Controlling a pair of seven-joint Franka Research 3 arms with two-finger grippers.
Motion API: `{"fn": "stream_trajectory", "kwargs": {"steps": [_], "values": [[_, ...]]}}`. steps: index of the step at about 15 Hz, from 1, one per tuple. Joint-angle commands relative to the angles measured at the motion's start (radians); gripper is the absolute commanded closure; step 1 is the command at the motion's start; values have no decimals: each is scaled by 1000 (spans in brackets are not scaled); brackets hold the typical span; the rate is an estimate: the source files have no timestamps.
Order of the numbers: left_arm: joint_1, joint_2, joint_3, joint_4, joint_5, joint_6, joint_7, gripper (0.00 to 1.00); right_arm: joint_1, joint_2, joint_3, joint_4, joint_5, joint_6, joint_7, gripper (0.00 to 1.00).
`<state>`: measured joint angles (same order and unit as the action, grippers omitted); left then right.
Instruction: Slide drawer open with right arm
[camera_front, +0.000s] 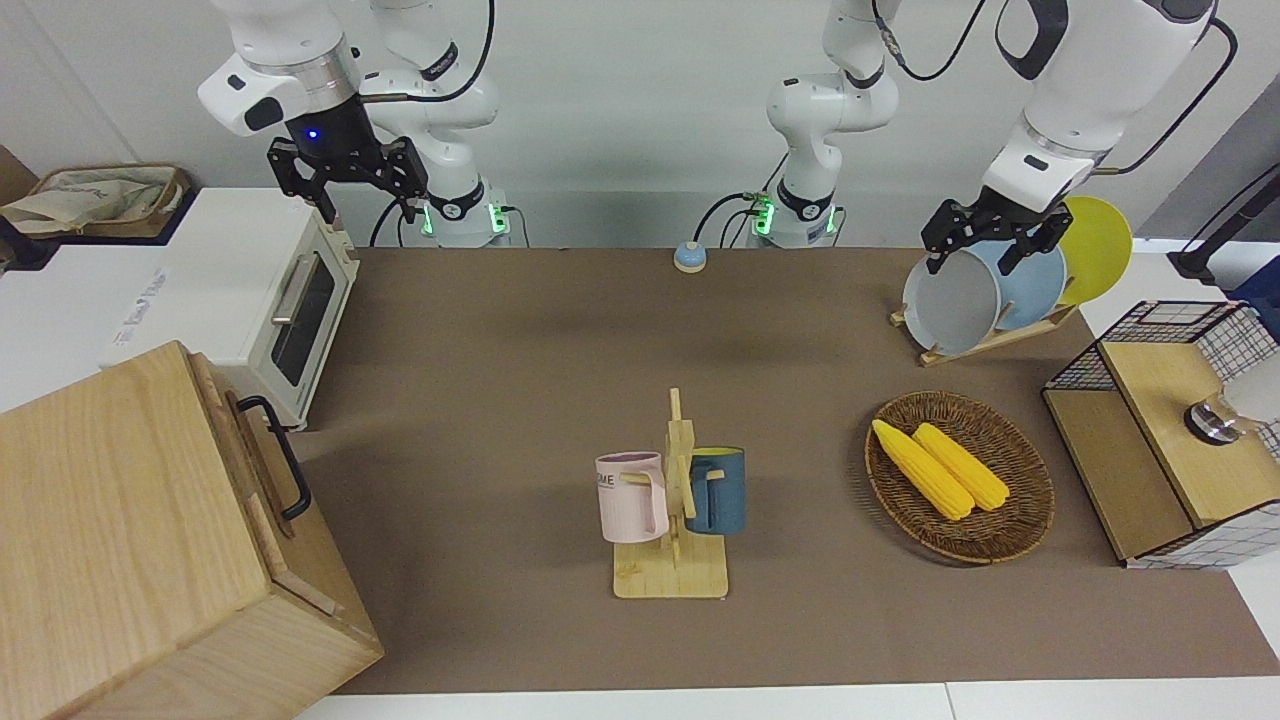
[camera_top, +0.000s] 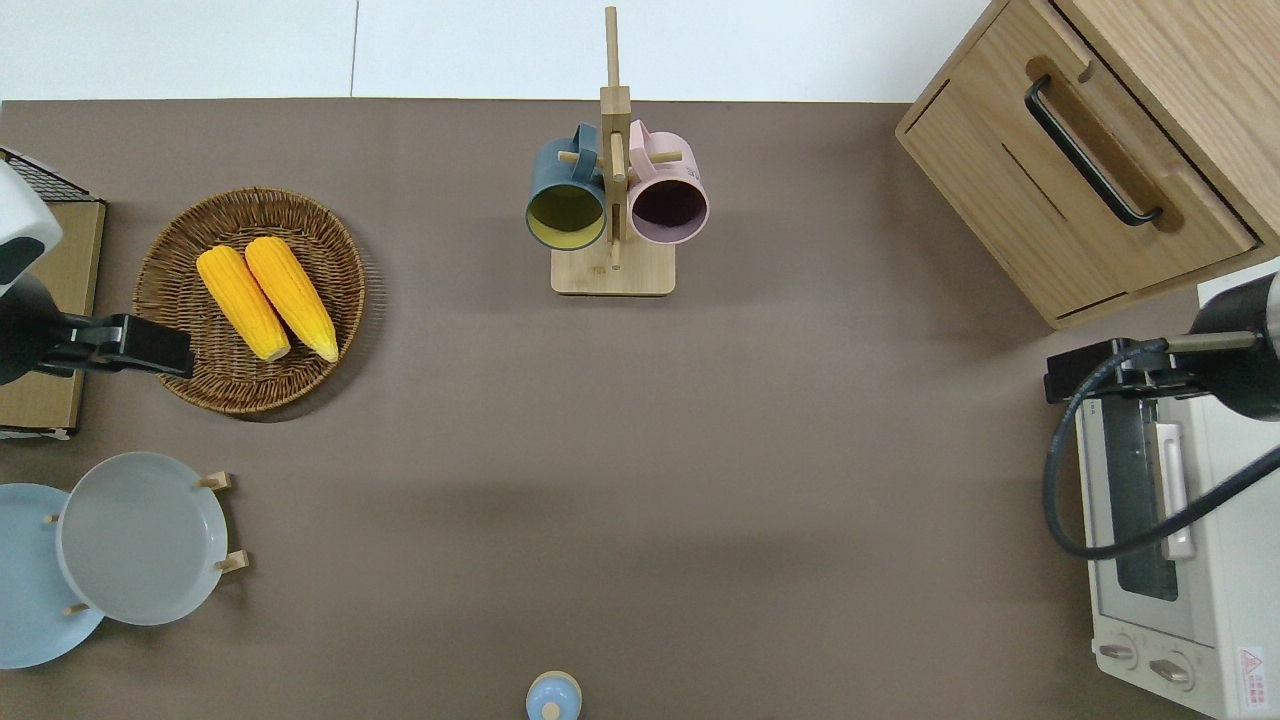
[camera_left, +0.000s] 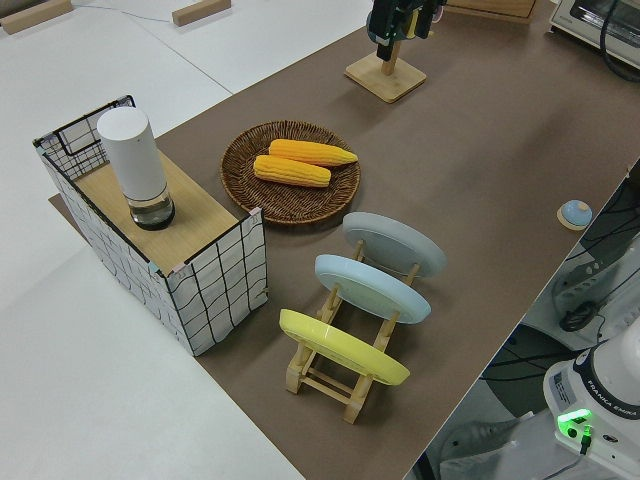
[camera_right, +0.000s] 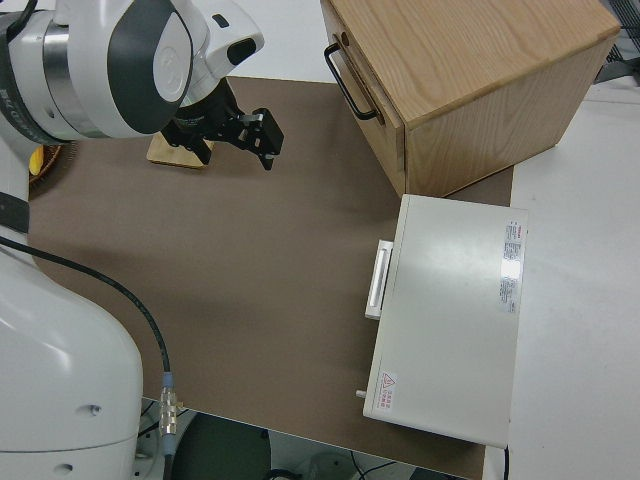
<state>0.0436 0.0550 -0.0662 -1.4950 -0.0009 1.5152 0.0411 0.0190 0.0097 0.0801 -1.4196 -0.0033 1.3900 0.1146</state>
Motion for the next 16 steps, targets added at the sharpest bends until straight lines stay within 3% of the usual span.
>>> {"fn": "stream_trajectory", "kwargs": {"steps": [1, 9, 11, 16], "values": [[-7, -4, 0, 9, 18, -18, -10, 7, -17, -7, -2, 15, 2, -17, -13, 13], [-7, -4, 0, 10, 18, -18, -10, 7, -13, -7, -2, 15, -7, -31, -13, 15], [-7, -3, 0, 10, 18, -18, -10, 7, -7, -10, 7, 15, -88, -49, -15, 15], [-5, -4, 0, 9, 18, -18, -10, 7, 81, -8, 30, 21, -298, -49, -13, 15]]}}
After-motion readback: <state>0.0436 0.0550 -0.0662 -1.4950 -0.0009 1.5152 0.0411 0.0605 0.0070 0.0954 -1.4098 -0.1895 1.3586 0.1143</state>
